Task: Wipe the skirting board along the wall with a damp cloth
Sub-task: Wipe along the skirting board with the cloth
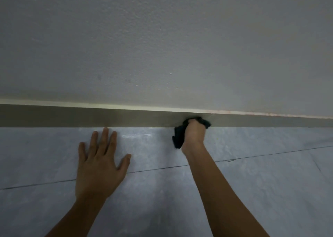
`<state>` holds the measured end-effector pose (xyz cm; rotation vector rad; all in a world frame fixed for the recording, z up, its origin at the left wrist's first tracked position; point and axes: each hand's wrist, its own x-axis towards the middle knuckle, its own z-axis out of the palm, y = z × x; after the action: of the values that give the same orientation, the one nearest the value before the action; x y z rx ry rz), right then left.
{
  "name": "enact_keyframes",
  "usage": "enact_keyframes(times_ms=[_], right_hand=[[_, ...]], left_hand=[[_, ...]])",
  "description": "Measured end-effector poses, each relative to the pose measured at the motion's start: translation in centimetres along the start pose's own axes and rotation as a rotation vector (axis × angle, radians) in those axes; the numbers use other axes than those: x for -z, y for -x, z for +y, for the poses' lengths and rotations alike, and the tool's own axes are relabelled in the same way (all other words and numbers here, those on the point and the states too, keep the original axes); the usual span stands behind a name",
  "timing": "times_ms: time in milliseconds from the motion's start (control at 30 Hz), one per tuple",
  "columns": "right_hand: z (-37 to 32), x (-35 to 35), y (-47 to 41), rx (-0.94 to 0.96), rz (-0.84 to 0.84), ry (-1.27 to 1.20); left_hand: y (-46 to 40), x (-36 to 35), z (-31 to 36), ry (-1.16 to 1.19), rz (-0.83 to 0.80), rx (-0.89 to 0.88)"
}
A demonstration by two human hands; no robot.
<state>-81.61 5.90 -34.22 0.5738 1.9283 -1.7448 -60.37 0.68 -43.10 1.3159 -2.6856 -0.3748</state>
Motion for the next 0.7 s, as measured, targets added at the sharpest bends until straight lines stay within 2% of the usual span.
enact_keyframes(times_ms=[100,167,300,367,467,533,600,700], right_hand=[[-2.1,1.4,-2.2,0.206,0.136,-0.037],[-2.2,1.3,-2.6,0.174,0.169,0.004],[1.2,-0.9,1.4,-0.004,-0.024,0.034],[1.5,-1.5,3.2,0.074,-0.072,0.046],[-0.4,-1.4,1.5,0.293,0.058,0.001],[-1.0,-1.4,-0.5,0.251,0.128,-0.014],[0.0,-1.3,0.0,0.155,0.071,0.174],[3.1,-0.9,3.0,0.138,-0.188,0.372]], left_hand=[[0.1,-0.1,0.1,0.001,-0.015,0.006],[0.1,-0.1,0.1,0.001,-0.029,0.01],[0.2,0.1,0.2,0.009,-0.055,0.028],[0.0,0.2,0.3,0.007,-0.056,0.031],[-0.4,0.4,0.4,0.007,-0.043,0.026],[-0.1,0.1,0.3,-0.003,-0.049,0.018],[0.2,0.1,0.3,0.009,-0.05,0.025],[0.2,0.1,0.5,0.003,-0.043,0.033]])
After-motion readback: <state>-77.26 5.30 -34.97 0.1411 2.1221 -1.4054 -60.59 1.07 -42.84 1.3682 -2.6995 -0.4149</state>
